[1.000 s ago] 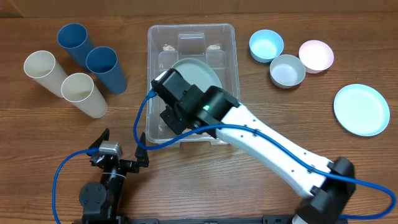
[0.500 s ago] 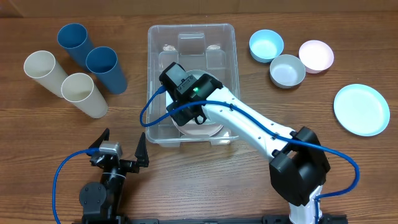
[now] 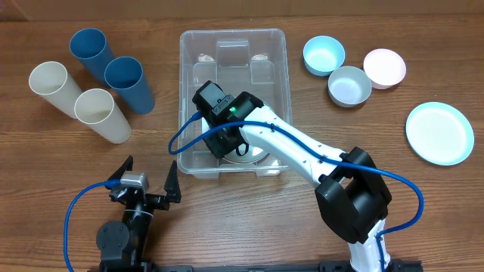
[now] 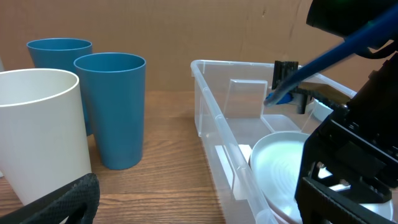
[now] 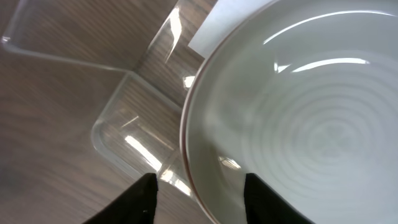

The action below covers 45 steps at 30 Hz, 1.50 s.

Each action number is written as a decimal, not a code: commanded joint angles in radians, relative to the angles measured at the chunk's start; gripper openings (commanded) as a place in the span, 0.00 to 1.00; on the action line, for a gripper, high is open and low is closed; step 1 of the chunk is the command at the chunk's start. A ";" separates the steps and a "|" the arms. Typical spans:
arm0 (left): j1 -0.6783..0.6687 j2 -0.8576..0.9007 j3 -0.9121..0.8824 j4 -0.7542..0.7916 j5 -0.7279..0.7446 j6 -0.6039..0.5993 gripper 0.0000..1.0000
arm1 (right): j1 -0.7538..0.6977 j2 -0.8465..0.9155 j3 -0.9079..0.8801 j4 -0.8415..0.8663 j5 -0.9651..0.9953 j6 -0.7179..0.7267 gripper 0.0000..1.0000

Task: Pack container
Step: 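Carry the white plate into the container and set it on the first plate, then grip the edge of the light blue plate with the right gripper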

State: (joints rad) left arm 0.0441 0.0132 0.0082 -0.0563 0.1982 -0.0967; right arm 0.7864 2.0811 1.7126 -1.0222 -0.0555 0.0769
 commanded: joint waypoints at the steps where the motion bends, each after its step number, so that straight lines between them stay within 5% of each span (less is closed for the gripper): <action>1: 0.008 -0.005 -0.003 0.000 0.001 0.015 1.00 | 0.002 0.006 -0.003 0.003 -0.037 0.006 0.55; 8: 0.008 -0.005 -0.003 0.000 0.001 0.015 1.00 | -0.009 0.004 0.053 -0.029 -0.011 0.039 0.52; 12: 0.008 -0.005 -0.003 0.000 0.001 0.015 1.00 | -0.084 -0.030 0.377 -0.232 0.104 0.110 0.56; 15: 0.008 -0.005 -0.003 0.000 0.001 0.015 1.00 | -0.232 -0.040 0.669 -0.428 0.261 0.244 0.59; 19: 0.008 -0.005 -0.003 0.000 0.001 0.015 1.00 | -0.563 -0.041 0.784 -0.566 0.278 0.476 0.59; 27: 0.008 -0.005 -0.003 0.000 0.001 0.015 1.00 | -1.253 0.013 0.698 -0.612 0.074 0.591 0.59; 33: 0.008 -0.005 -0.003 0.000 0.001 0.015 1.00 | -1.522 0.019 0.303 -0.438 0.072 0.601 0.56; 45: 0.008 -0.005 -0.003 0.000 0.001 0.015 1.00 | -1.553 0.019 -0.072 -0.115 0.057 0.420 0.45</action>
State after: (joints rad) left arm 0.0441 0.0132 0.0082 -0.0563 0.1982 -0.0967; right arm -0.8021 2.1086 1.6890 -1.1683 0.0055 0.5453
